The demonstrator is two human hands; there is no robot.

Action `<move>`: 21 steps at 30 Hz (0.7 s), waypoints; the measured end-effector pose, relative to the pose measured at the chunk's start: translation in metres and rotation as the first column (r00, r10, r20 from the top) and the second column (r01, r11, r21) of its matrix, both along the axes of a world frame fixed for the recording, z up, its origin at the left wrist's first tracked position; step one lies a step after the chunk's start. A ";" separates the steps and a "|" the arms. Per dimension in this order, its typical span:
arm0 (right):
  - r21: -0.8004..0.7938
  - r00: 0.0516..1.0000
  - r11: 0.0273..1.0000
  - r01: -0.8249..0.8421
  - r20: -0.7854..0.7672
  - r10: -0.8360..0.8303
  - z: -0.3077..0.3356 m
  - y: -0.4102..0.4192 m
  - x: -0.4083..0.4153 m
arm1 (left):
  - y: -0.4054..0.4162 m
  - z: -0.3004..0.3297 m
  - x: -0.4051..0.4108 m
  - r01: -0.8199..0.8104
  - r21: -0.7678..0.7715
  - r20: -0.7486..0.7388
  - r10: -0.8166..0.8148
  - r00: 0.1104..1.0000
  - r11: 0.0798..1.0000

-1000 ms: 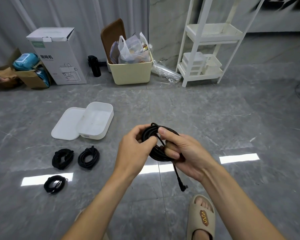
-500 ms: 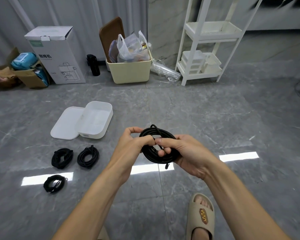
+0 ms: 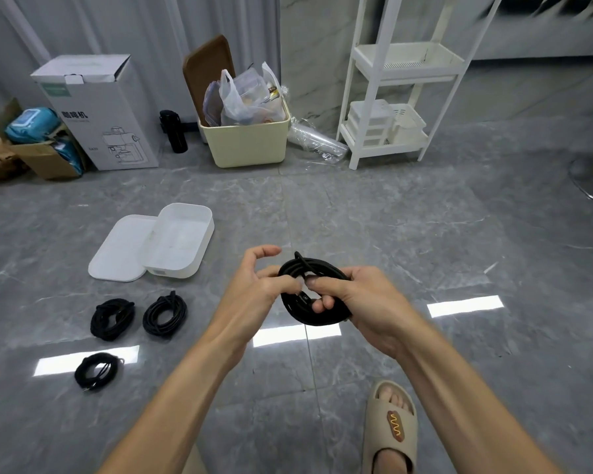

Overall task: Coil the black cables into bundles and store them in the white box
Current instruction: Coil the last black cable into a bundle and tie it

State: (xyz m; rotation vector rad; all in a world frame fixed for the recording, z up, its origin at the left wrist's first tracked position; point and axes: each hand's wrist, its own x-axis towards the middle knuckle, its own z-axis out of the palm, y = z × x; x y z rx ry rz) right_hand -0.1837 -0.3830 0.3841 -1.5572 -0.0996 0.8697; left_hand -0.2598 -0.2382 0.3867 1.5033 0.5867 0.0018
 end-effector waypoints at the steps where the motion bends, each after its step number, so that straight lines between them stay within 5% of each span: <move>1: 0.017 0.999 0.999 0.036 -0.019 -0.036 0.000 0.001 -0.001 | -0.003 0.000 -0.001 -0.071 0.073 0.060 0.066 0.996 0.995; 4: 0.028 0.988 0.989 0.148 -0.037 -0.147 0.000 0.002 -0.002 | -0.014 -0.002 -0.005 -0.249 0.550 0.297 0.092 0.950 0.797; 6: 0.024 0.984 0.984 0.175 -0.017 -0.175 0.002 0.003 -0.003 | -0.020 -0.004 -0.005 -0.215 0.659 0.287 0.022 0.958 0.721; 14: 0.044 0.987 0.987 0.155 0.026 -0.156 -0.008 0.014 -0.009 | -0.021 -0.012 0.007 -0.058 0.615 0.046 0.037 0.998 0.786; 21: 0.108 0.994 0.989 0.105 0.011 -0.107 -0.008 0.017 -0.008 | -0.020 -0.007 0.010 -0.158 0.309 0.055 0.148 0.987 0.938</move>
